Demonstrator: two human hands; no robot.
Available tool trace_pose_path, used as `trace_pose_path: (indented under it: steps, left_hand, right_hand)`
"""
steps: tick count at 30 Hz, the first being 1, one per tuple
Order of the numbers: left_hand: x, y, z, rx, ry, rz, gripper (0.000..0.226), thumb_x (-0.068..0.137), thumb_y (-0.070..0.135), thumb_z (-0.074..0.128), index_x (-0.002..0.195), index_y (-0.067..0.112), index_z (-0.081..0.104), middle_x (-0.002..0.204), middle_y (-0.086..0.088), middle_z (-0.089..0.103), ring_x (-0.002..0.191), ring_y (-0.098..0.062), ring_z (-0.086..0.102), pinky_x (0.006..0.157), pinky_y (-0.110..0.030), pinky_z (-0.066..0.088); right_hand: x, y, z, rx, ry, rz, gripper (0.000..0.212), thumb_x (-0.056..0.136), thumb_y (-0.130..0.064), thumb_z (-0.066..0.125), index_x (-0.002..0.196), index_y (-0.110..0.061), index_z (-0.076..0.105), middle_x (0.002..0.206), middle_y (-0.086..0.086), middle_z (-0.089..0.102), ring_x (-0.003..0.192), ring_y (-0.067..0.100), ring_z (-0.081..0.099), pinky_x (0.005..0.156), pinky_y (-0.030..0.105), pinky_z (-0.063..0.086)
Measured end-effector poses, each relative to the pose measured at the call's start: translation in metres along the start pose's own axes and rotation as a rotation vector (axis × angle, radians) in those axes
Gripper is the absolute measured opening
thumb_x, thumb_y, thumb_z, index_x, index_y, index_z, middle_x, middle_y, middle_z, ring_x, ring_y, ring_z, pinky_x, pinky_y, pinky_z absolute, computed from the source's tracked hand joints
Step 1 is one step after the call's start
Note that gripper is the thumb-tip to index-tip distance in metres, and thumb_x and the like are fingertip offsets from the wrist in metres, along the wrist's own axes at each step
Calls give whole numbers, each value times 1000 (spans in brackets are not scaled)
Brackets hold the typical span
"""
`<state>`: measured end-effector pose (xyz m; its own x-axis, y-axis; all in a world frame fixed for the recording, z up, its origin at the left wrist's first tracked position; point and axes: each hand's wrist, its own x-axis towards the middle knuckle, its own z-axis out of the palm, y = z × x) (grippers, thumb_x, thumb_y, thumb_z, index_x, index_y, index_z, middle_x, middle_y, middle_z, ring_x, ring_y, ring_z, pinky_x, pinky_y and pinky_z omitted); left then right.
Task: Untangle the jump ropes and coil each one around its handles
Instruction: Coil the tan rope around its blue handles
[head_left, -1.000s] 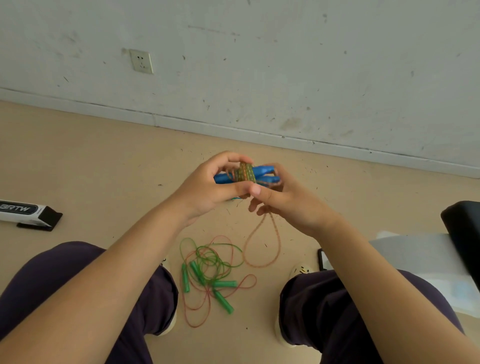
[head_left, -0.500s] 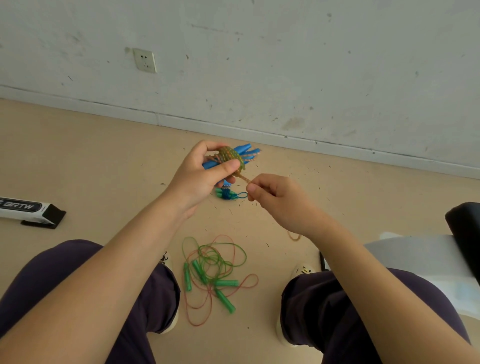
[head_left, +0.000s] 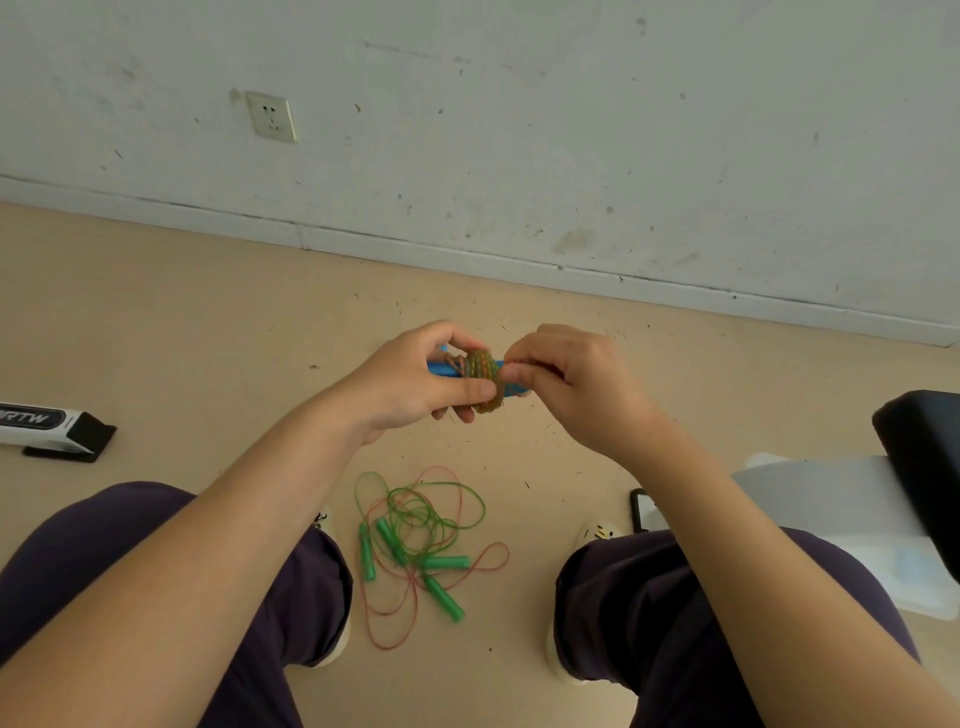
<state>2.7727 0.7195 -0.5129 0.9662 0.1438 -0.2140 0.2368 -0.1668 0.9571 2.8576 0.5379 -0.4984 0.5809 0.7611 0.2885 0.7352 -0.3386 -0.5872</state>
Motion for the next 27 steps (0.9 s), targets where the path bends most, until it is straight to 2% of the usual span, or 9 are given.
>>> trace_pose_path:
  steps: [5,9,11,14,16,19,24,27]
  left_hand:
    - [-5,6,-5,-36,-107,2,41,80,8,79,116,15,62,94,-14,73,75,-24,71,57,-25,47]
    - [-7,9,-9,8,-126,-4,45,70,17,86,109,21,64,96,-12,74,71,-23,70,57,-26,46]
    - [-9,9,-7,29,-129,-7,48,59,31,89,100,22,65,93,-11,73,65,-21,68,53,-27,44]
    - [-11,6,-4,63,-156,6,42,57,37,94,86,25,66,94,-14,72,61,-25,65,54,-31,45]
    - [-11,5,-4,61,-181,17,41,58,36,95,83,27,65,103,-17,72,63,-29,66,57,-37,50]
    - [-11,7,-5,61,-187,1,51,55,37,91,90,18,60,108,-17,71,59,-26,67,54,-33,50]
    - [-13,6,-5,77,-154,5,49,61,41,85,91,13,57,103,-16,73,59,-26,67,54,-33,50]
    - [-10,6,-6,50,-32,23,35,74,31,84,86,11,57,90,-16,74,55,-27,65,51,-32,46]
  right_hand:
    - [0,2,1,142,-10,81,14,87,-23,66,87,-12,75,81,2,69,76,12,60,70,27,48]
    - [-2,-5,4,283,-46,218,7,85,-19,74,83,-12,75,75,2,69,68,10,61,64,26,49]
    - [-1,-6,5,334,-72,270,16,81,-23,78,78,-9,72,70,3,68,62,15,59,60,30,47]
    - [2,-5,5,337,-112,322,33,73,-31,83,75,-3,65,60,-6,56,54,3,46,53,20,38]
    - [4,-2,1,392,-105,381,34,78,-31,80,79,-2,63,55,-7,50,48,4,40,49,18,35]
    - [5,2,-5,507,-63,430,27,88,-26,71,87,-2,61,52,-6,46,46,8,35,46,20,32]
    - [3,3,-7,603,-70,446,13,95,-22,62,89,-10,59,55,-1,49,48,13,35,46,23,29]
    - [2,3,-10,667,-50,454,8,95,-14,62,90,-8,61,61,3,57,48,16,37,46,24,28]
